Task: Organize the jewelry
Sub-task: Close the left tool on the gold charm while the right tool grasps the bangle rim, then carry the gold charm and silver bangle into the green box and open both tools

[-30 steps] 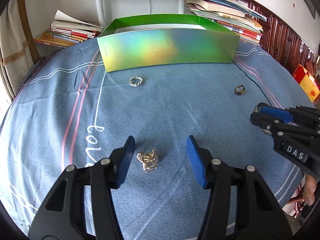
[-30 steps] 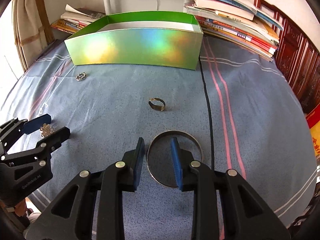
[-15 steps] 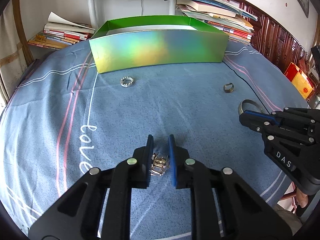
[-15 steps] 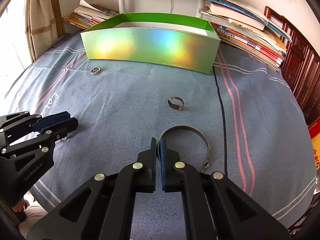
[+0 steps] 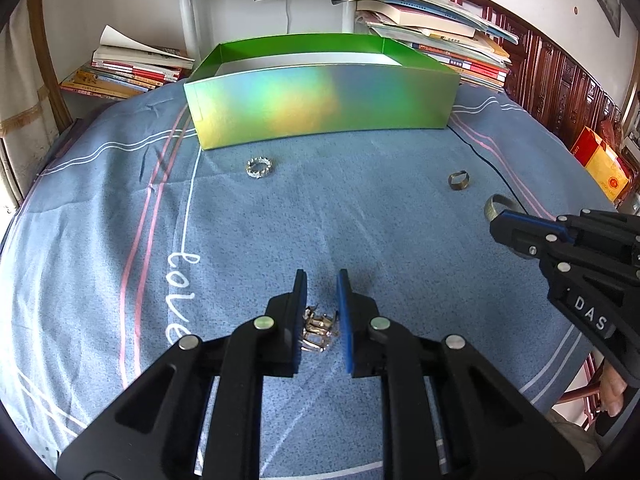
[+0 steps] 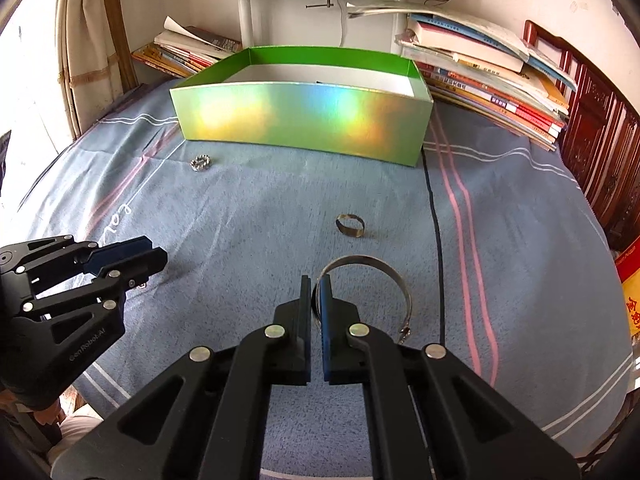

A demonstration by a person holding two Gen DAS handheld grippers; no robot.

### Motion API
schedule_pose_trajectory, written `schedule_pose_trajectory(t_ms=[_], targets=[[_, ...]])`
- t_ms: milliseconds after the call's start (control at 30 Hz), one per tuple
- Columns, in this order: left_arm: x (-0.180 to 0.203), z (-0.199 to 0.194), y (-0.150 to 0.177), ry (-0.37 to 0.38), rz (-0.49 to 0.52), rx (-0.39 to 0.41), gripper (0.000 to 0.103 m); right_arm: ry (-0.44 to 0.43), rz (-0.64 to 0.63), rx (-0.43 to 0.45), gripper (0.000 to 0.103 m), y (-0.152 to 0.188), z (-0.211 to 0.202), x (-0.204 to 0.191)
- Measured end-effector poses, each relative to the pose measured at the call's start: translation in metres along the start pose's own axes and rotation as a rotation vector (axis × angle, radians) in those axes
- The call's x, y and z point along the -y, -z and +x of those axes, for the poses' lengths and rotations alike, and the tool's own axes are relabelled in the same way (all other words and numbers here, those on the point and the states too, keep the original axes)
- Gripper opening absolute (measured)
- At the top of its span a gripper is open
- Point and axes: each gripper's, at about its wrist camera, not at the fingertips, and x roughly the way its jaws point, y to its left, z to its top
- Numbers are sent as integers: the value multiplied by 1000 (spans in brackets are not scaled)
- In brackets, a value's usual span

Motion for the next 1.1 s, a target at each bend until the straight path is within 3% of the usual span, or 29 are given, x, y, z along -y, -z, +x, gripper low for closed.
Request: schedule_pose_trajectory(t_ms=[733,1100], targets=[[-3,-1,0,-1,-3,-4,15,1,0,-18,4,1,8,-1],[-11,-9,-6,-12,-21,21,15,18,29,67,4,-10,-18,13]])
